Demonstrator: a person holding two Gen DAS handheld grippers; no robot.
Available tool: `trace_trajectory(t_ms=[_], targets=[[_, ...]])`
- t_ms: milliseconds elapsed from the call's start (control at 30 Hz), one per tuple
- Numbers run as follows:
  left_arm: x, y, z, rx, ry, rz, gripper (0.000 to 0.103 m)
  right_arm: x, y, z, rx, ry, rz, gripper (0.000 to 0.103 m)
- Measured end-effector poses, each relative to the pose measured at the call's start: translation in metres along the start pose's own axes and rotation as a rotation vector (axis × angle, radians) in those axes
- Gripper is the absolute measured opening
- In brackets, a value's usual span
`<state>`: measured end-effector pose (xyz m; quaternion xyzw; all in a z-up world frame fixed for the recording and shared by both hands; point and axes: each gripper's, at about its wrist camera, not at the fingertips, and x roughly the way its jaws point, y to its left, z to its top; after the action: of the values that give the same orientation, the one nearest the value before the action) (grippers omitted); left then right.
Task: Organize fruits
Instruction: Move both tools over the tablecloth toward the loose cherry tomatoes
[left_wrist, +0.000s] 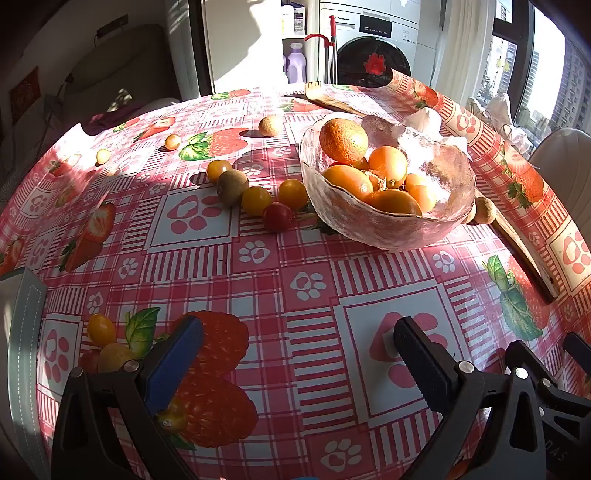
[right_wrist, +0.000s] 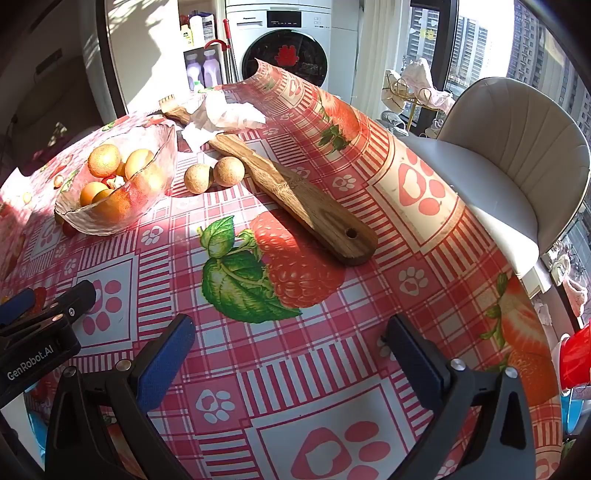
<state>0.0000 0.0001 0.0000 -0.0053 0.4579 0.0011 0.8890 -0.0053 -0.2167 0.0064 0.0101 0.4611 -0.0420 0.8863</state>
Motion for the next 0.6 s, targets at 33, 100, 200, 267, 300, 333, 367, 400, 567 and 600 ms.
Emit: trace_trajectory(t_ms=[33, 100, 200, 267, 300, 333, 367, 400, 567, 600], targets=[[0.000, 0.000, 0.000, 0.002, 0.000, 0.003, 0.103, 0.000, 0.000, 0.000, -0.004, 0.000, -0.005, 0.103], [0.000, 0.000, 0.001, 0.001, 0.006, 0.003, 0.103, 0.000, 0.000, 0.000, -0.004, 0.002, -0.005, 0.103], [0.002, 0.000, 0.004, 0.004, 0.042, 0.000, 0.103, 0.001, 0.001, 0.003, -0.007, 0.022, -0.003, 0.103], [0.008, 0.000, 0.011, 0.020, 0.074, -0.010, 0.103, 0.003, 0.001, 0.008, -0.011, 0.065, -0.002, 0.103], [0.009, -0.001, 0.013, 0.030, 0.095, -0.014, 0.103, 0.005, 0.002, 0.008, -0.013, 0.086, 0.001, 0.103], [0.008, -0.001, 0.013, 0.038, 0.114, -0.017, 0.103, 0.007, 0.002, 0.011, -0.014, 0.115, 0.001, 0.103], [0.006, -0.001, 0.013, 0.042, 0.119, -0.014, 0.103, 0.009, 0.001, 0.014, -0.015, 0.147, 0.001, 0.103], [-0.001, 0.001, 0.011, 0.048, 0.109, -0.009, 0.103, 0.010, 0.001, 0.015, -0.016, 0.172, 0.000, 0.103], [-0.047, 0.023, 0.011, 0.059, 0.032, 0.003, 0.103, -0.009, 0.015, 0.012, -0.068, 0.197, 0.006, 0.103], [-0.055, 0.030, 0.010, 0.054, 0.021, -0.004, 0.103, -0.014, 0.020, 0.010, -0.077, 0.196, 0.014, 0.103]])
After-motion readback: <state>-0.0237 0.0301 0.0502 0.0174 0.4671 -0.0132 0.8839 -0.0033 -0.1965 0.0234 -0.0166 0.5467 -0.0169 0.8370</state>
